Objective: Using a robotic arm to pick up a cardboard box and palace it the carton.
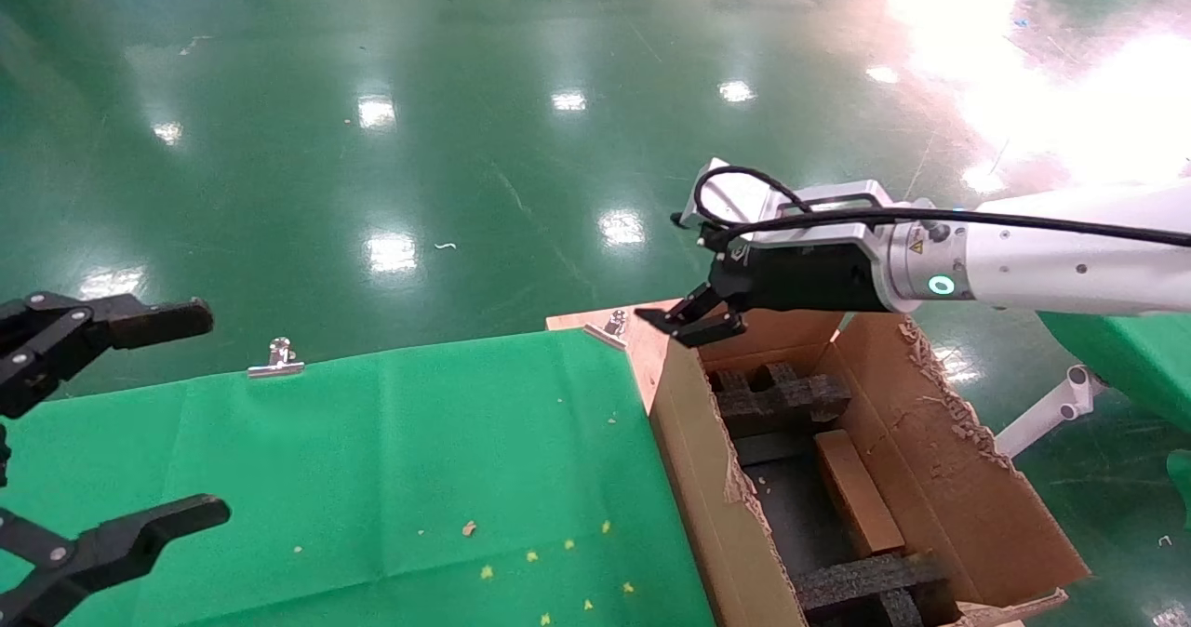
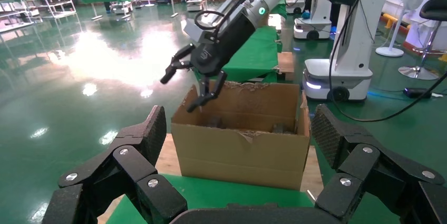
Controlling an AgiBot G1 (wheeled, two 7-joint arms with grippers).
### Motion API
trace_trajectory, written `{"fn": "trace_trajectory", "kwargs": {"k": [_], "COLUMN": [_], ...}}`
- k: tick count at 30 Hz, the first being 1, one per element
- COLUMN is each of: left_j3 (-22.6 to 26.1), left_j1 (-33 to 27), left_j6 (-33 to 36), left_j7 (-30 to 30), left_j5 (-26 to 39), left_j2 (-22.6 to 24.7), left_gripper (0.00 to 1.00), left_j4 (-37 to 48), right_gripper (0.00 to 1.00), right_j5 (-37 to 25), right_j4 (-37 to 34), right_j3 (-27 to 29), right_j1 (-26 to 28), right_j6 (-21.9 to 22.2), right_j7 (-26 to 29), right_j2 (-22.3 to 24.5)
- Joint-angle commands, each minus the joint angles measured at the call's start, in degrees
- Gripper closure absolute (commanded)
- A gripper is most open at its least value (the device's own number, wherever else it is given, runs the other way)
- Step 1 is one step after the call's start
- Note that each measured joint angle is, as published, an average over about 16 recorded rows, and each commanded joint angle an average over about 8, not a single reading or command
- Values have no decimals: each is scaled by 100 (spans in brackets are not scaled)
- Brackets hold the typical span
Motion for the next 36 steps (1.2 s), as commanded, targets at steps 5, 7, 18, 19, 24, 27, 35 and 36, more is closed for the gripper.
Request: {"fn": "trace_trajectory", "kwargs": {"k": [5, 7, 18, 19, 24, 27, 35, 36], "left_j3": [0, 0, 0, 0, 0, 1, 1, 1], "left_j1": [0, 0, 0, 0, 0, 0, 0, 0], "left_j6": [0, 0, 0, 0, 0, 0, 0, 0], "left_j7": [0, 0, 0, 0, 0, 0, 0, 0], "left_j5": [0, 0, 0, 0, 0, 0, 0, 0], "left_j2": [0, 0, 0, 0, 0, 0, 0, 0], "left_gripper": [0, 0, 0, 0, 0, 0, 0, 0], "left_j4": [0, 0, 0, 0, 0, 0, 0, 0], "right_gripper": [0, 0, 0, 0, 0, 0, 0, 0], "right_j5": [467, 623, 1495, 1573, 1973, 2211, 2866, 2948], "right_j4": [-38, -51, -122, -129, -161, -181, -235, -241], "right_j3": [505, 673, 1616, 1701, 2133, 2391, 3099, 3187], "right_j1": [-350, -467, -1120, -1179, -1478, -1657, -2148, -2209], "right_j6": [-409, -546, -1310, -1378, -1728, -1938, -2512, -2583], "right_j7": [-268, -358, -858, -903, -1132, -1269, -1645, -1692], "right_j2": [-47, -62, -150, -157, -197, -221, -287, -295]}}
